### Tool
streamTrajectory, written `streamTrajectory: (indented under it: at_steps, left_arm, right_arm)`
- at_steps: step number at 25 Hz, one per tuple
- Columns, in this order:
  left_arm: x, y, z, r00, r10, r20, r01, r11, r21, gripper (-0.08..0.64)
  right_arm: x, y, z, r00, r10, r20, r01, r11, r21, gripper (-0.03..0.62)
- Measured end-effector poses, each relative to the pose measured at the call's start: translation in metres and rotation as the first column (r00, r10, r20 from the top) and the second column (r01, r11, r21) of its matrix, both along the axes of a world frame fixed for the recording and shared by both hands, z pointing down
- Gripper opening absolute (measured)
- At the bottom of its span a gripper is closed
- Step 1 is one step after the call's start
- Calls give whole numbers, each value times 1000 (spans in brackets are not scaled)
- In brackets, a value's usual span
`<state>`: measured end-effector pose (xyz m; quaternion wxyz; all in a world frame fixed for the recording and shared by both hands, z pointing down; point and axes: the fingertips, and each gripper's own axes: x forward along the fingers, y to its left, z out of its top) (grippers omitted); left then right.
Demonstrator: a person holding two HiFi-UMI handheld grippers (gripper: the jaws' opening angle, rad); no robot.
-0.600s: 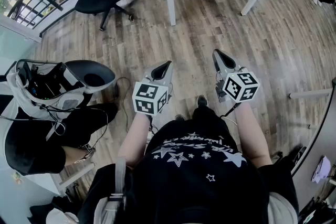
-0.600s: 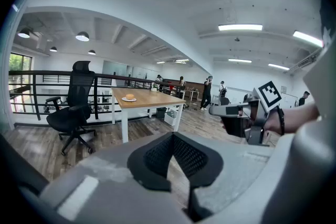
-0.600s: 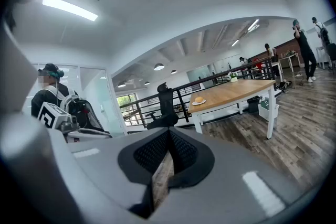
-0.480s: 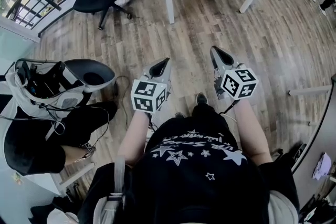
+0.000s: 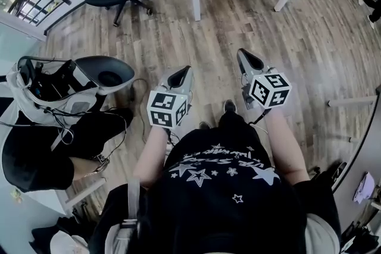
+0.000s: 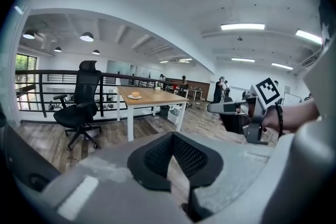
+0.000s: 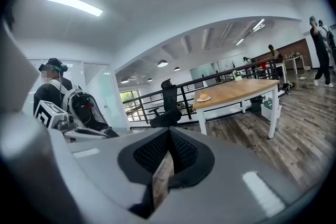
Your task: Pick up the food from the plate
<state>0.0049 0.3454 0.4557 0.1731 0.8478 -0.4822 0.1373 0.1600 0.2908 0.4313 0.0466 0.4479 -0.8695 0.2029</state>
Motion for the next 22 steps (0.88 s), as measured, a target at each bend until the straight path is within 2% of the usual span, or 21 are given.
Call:
streamTrajectory:
  at_steps: [5,12,17,22]
  left_arm:
    - [-20,13,13,999,-29,-14,29,999,-25,2]
    - [-41,6,17,998,-65,-23,65,997,-31,2]
    - [-46,-7,25,997,-75,-1,75,996,-45,2]
    - [-72,-30,32,993,-120,8,121,991,-58,2]
  right_arm:
    - [-7,0,13,999,42,2,-42,999,-32,2]
    - [-3,-10,26,997,79,10,-78,995,-66,2]
    - [-9,-43,43,997,80,25,-77,993,-92,2]
    - [-23,-87,47,997,71,22,-69,994,-83,2]
